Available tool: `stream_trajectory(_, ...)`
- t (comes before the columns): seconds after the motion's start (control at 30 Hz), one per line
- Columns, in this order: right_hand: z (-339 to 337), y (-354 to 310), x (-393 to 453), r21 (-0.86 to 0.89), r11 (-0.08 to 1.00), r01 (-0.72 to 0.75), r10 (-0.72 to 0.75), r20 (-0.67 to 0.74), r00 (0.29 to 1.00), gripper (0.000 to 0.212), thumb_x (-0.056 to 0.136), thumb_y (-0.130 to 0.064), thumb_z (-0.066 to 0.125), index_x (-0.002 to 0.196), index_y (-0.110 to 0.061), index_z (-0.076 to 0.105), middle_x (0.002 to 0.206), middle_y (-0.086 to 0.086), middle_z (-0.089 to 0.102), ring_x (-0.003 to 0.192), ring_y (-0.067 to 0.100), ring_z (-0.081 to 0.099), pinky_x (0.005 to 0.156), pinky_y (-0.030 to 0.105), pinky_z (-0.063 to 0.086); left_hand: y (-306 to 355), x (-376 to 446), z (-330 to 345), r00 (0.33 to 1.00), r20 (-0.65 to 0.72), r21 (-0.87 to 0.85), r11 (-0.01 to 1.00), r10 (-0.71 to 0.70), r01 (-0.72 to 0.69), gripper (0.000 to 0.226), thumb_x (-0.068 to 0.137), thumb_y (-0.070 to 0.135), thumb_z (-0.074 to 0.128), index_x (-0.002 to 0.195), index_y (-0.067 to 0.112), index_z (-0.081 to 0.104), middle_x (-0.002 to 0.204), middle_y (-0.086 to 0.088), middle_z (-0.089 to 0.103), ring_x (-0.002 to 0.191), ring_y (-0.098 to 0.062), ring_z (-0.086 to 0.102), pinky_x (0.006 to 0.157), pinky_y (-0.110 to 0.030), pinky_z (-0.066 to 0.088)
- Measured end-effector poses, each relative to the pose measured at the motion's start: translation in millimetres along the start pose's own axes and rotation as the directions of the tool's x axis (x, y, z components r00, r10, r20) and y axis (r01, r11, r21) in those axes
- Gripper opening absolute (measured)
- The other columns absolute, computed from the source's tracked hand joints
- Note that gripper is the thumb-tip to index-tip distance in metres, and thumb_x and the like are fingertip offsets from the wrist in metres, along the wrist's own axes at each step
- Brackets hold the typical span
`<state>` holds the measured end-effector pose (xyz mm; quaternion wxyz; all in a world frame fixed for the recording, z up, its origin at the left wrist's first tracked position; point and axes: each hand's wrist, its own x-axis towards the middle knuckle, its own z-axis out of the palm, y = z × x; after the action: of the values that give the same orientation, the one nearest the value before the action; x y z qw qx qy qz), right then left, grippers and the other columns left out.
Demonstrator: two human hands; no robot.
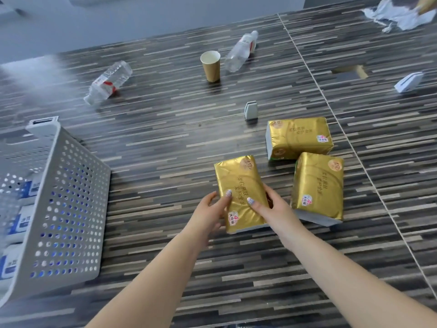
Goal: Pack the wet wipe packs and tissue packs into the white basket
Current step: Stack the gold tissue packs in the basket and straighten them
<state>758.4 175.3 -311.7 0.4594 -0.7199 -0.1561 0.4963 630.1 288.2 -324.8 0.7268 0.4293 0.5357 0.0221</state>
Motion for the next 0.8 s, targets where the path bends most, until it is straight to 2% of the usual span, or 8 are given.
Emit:
stream_trajectory(0.17,1.7,-29.4,-3.9,0.002,0.995,0.102,-0.101,0.199,0.975,0.056,0.083,-0.030,0.066,0.133,-0.036,0.041,0.127,-0.004,0.057,0.112,0.014,0.058,0.097,0.040,0.050,8.4,-25.1,-35.4,0.995,0.094,-0.226,0.974,0.016,0.006,0.130,0.038,0.046,0.093,0.148,0.029,0.026,0.127,-0.012,0.062,0.108,-0.029,0.065,0.089,-0.052,0.054)
stream_trajectory(0.27,16.3,-42.1,-10.3,0.068,0.983,0.170,-0.175,0.068,0.982,0.054,0.081,-0.032,0.069,0.132,-0.030,0.049,0.132,-0.002,0.055,0.116,0.016,0.056,0.100,0.043,0.048,10.2,-47.8,-38.9,0.996,0.033,-0.368,0.928,0.082,-0.064,0.107,0.055,0.035,0.084,0.146,0.018,0.030,0.121,-0.012,0.066,0.099,-0.026,0.070,0.076,-0.047,0.059)
stream_trajectory(0.37,33.6,-44.4,-23.5,0.237,0.962,0.135,-0.123,-0.067,0.990,0.085,0.063,-0.052,0.075,0.138,-0.030,0.041,0.140,-0.003,0.051,0.125,0.021,0.051,0.106,0.052,0.041,3.6,-62.8,-33.6,0.988,-0.041,-0.520,0.841,0.152,-0.151,0.083,0.063,0.029,0.077,0.136,0.012,0.041,0.122,-0.013,0.065,0.104,-0.029,0.068,0.083,-0.054,0.056)
stream_trajectory(0.43,47.1,-39.3,-33.0,0.359,0.931,0.067,-0.083,0.030,0.996,0.095,0.052,-0.058,0.076,0.137,-0.032,0.042,0.133,0.000,0.059,0.119,0.024,0.057,0.102,0.056,0.042,-2.1,-71.3,-32.2,0.973,-0.081,-0.580,0.784,0.214,-0.221,0.079,0.063,0.029,0.078,0.132,0.011,0.045,0.127,-0.014,0.062,0.109,-0.030,0.064,0.088,-0.053,0.054)
stream_trajectory(0.53,59.9,-36.4,-43.9,0.407,0.913,0.019,-0.092,0.160,0.983,0.068,0.060,-0.043,0.074,0.124,-0.031,0.052,0.116,0.002,0.069,0.103,0.023,0.068,0.087,0.045,0.054,-12.0,-81.1,-32.8,0.950,-0.107,-0.569,0.766,0.294,-0.301,0.076,0.064,0.029,0.080,0.130,0.012,0.047,0.124,-0.013,0.063,0.108,-0.028,0.065,0.091,-0.048,0.053)
stream_trajectory(0.6,58.6,-36.4,-46.2,0.415,0.909,0.049,-0.126,0.161,0.979,0.066,0.062,-0.035,0.074,0.124,-0.027,0.054,0.118,0.004,0.069,0.103,0.023,0.068,0.088,0.042,0.054,-19.8,-86.8,-42.1,0.933,-0.120,-0.554,0.757,0.339,-0.346,0.073,0.068,0.037,0.080,0.128,0.013,0.048,0.114,-0.008,0.066,0.097,-0.019,0.069,0.094,-0.048,0.050)
stream_trajectory(0.73,40.2,-38.6,-51.1,0.322,0.939,0.120,-0.201,0.233,0.951,0.077,0.059,-0.036,0.078,0.129,-0.026,0.049,0.126,0.006,0.061,0.110,0.023,0.064,0.094,0.039,0.050,-23.7,-97.2,-82.5,0.901,-0.100,-0.537,0.739,0.422,-0.406,0.055,0.073,0.060,0.068,0.115,0.025,0.063,0.120,-0.008,0.065,0.100,-0.018,0.064,0.086,-0.039,0.048)
stream_trajectory(0.8,31.5,-37.5,-52.8,0.249,0.957,0.150,-0.218,0.274,0.937,0.089,0.052,-0.043,0.085,0.131,-0.028,0.048,0.125,0.004,0.061,0.106,0.021,0.066,0.089,0.036,0.053,-19.6,-102.8,-99.8,0.875,-0.046,-0.430,0.781,0.481,-0.452,0.067,0.067,0.064,0.072,0.120,0.025,0.061,0.127,-0.012,0.061,0.108,-0.026,0.056,0.088,-0.045,0.046)
